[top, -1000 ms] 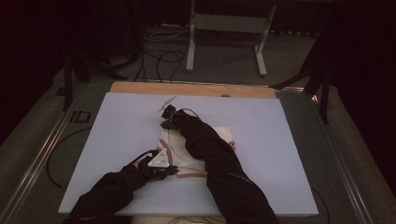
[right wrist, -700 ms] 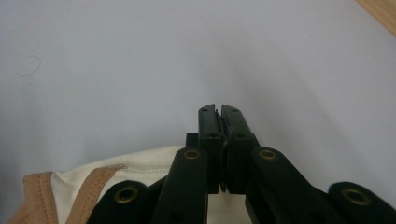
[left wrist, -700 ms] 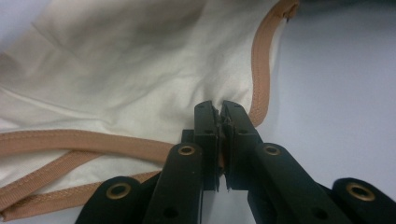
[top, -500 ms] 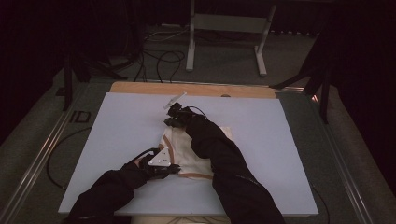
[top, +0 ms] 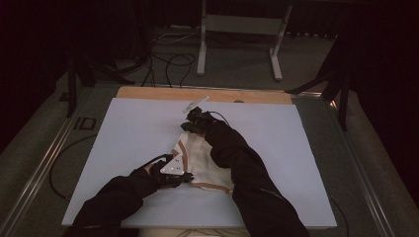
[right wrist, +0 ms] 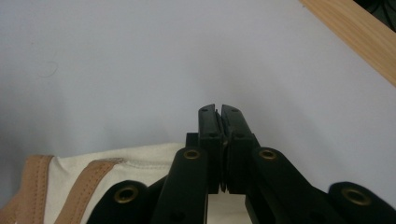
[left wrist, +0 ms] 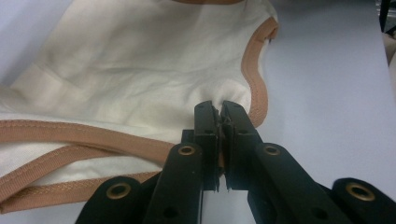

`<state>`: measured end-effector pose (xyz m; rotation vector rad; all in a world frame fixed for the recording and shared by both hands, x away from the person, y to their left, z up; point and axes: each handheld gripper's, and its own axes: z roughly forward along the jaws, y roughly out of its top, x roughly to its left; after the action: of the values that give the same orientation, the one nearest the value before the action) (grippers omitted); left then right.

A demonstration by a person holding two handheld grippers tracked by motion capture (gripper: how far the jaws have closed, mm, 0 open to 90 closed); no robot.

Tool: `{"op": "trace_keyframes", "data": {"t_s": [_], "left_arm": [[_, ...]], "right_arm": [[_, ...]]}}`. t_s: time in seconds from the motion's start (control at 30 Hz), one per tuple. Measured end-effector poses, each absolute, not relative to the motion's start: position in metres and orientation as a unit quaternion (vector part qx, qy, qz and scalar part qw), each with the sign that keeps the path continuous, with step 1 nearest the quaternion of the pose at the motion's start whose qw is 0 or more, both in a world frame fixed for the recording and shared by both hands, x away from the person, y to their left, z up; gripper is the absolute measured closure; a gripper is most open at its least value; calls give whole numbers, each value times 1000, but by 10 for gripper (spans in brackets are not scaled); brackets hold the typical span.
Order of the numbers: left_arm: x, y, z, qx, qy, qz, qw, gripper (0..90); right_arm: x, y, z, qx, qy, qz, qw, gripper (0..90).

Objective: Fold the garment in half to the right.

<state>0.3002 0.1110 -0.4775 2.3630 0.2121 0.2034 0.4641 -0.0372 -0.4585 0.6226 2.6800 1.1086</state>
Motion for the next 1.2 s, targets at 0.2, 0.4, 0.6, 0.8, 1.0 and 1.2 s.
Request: {"op": "trace_keyframes", "data": {"t_s": [0.2,0.4,0.6,0.8,1.0,1.2], "left_arm": [[300,105,-473,923,73,81,369,869],[301,99,-467,925,63,82,367,869],[302,93,-464,926,54,81,364,869],[303,86,-458,928,43,82,361,869],[303,79,-453,928,32,83,362,869],[304,73,-451,928,26,84,362,869]], "right_arm": [[464,-51,-453,217,894,380,93,889],[463,-66,-449,223,890,387,98,889],[461,-78,-446,233,885,390,100,889],[459,-88,-443,236,881,397,104,888],[456,-101,-440,246,874,404,109,888],[455,-111,-438,251,872,405,111,888]]}}
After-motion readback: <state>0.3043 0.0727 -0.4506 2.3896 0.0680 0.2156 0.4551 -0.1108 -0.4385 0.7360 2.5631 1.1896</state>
